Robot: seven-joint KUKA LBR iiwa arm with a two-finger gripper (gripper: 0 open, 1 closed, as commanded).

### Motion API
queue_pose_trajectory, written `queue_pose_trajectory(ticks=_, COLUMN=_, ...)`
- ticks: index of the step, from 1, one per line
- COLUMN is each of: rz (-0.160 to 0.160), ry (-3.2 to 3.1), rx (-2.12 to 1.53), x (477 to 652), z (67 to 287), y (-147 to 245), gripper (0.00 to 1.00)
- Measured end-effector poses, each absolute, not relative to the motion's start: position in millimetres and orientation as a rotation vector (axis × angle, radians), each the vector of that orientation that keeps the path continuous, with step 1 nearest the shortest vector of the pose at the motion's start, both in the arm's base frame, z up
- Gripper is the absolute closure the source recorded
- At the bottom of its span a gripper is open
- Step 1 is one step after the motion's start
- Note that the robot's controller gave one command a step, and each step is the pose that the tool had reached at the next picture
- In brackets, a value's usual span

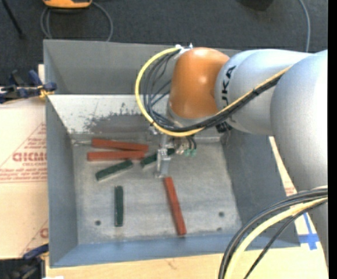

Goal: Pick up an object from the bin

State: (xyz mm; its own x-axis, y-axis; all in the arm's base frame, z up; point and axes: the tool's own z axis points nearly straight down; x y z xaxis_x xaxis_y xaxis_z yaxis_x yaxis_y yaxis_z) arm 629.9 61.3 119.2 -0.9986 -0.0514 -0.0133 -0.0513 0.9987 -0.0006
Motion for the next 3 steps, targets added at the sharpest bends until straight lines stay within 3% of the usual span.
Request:
queue_pose_trajectory(ticks=1, rz=0.001, ry=3.141, rx=0.071, x=634.4, z=125, y=120, gripper=0.00)
queue_pose_trajectory(ticks=2, rz=0.000, ry=3.136, rx=0.053, x=639.6, z=126, y=112, gripper=0.00)
queue_pose_trajectory(ticks=3, rz=0.004, ry=3.129, rx=0.166, x=641.5, z=73, y=116, gripper=0.00)
